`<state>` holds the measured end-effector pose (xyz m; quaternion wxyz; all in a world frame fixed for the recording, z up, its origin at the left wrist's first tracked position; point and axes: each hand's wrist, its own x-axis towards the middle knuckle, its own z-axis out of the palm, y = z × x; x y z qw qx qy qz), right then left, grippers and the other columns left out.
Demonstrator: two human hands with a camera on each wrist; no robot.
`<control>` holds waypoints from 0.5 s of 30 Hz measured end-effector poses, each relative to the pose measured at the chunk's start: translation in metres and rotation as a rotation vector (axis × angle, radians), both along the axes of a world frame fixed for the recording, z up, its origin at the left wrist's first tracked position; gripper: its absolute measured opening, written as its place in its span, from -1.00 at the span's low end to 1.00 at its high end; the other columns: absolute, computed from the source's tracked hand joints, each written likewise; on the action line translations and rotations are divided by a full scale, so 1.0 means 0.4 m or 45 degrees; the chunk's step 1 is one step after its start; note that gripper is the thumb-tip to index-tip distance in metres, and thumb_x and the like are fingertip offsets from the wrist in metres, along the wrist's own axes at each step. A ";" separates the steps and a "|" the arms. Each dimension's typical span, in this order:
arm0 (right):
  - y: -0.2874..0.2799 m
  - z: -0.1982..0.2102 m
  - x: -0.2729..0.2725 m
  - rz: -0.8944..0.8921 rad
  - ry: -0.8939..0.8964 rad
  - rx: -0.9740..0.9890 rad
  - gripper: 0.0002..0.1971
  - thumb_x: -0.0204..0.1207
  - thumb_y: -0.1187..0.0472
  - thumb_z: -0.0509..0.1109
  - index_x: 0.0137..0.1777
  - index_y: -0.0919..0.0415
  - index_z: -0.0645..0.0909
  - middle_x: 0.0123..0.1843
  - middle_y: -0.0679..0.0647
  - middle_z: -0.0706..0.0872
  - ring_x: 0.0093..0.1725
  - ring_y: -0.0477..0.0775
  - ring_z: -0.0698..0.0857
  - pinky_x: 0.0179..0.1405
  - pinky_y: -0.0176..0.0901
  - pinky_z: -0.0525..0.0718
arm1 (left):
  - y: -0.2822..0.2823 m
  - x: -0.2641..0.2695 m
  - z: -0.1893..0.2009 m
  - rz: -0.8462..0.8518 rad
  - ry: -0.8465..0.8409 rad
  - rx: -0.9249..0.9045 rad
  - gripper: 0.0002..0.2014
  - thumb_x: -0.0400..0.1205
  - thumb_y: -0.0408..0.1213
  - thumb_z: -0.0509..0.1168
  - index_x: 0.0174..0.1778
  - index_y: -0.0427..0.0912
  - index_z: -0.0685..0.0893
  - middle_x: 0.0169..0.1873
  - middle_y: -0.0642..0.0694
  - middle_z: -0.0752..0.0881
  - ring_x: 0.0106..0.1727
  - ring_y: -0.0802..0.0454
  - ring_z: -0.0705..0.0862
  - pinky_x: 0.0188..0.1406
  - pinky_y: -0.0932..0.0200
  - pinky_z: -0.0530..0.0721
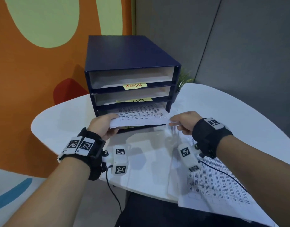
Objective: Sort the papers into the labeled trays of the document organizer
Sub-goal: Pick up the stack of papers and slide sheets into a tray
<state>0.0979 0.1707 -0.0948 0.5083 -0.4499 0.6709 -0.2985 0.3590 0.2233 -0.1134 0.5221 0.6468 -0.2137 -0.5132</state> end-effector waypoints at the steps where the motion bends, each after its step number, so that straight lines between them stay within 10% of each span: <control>1: -0.002 -0.001 0.002 -0.024 -0.027 -0.017 -0.81 0.49 0.31 0.44 0.03 0.41 0.64 -0.16 0.23 0.83 -0.69 -0.11 0.50 -0.70 -0.40 0.34 | 0.002 -0.001 0.002 -0.006 0.054 -0.008 -0.81 0.59 -0.25 0.40 0.04 -0.26 0.69 -0.18 -0.19 0.72 -0.48 0.04 0.63 -0.63 0.35 0.64; 6: -0.020 -0.006 0.035 -0.102 -0.234 -0.055 -0.79 0.52 0.38 0.42 0.05 0.55 0.58 -0.29 0.21 0.68 -0.47 -0.04 0.73 -0.39 -0.27 0.67 | 0.018 -0.002 0.000 -0.086 0.036 0.040 -0.77 0.58 -0.33 0.44 0.13 -0.28 0.69 -0.18 -0.21 0.77 -0.55 0.16 0.74 -0.59 0.34 0.71; 11: -0.015 -0.017 0.033 -0.145 -0.192 -0.004 -0.92 0.50 0.36 0.44 -0.08 0.39 0.65 -0.45 0.16 0.69 -0.69 -0.10 0.61 -0.62 -0.38 0.63 | 0.004 -0.013 -0.001 0.006 0.097 0.015 -0.86 0.54 -0.37 0.49 -0.04 -0.31 0.73 -0.43 -0.15 0.79 -0.56 0.19 0.73 -0.52 0.38 0.73; 15: -0.035 -0.006 0.057 -0.200 -0.369 -0.016 -0.94 0.53 0.43 0.41 -0.15 0.44 0.61 -0.40 0.24 0.72 -0.66 -0.10 0.66 -0.59 -0.34 0.70 | -0.003 -0.023 0.002 0.115 0.315 -0.148 -0.82 0.54 -0.42 0.48 0.03 -0.39 0.74 -0.16 -0.20 0.83 -0.24 0.07 0.85 -0.30 0.33 0.79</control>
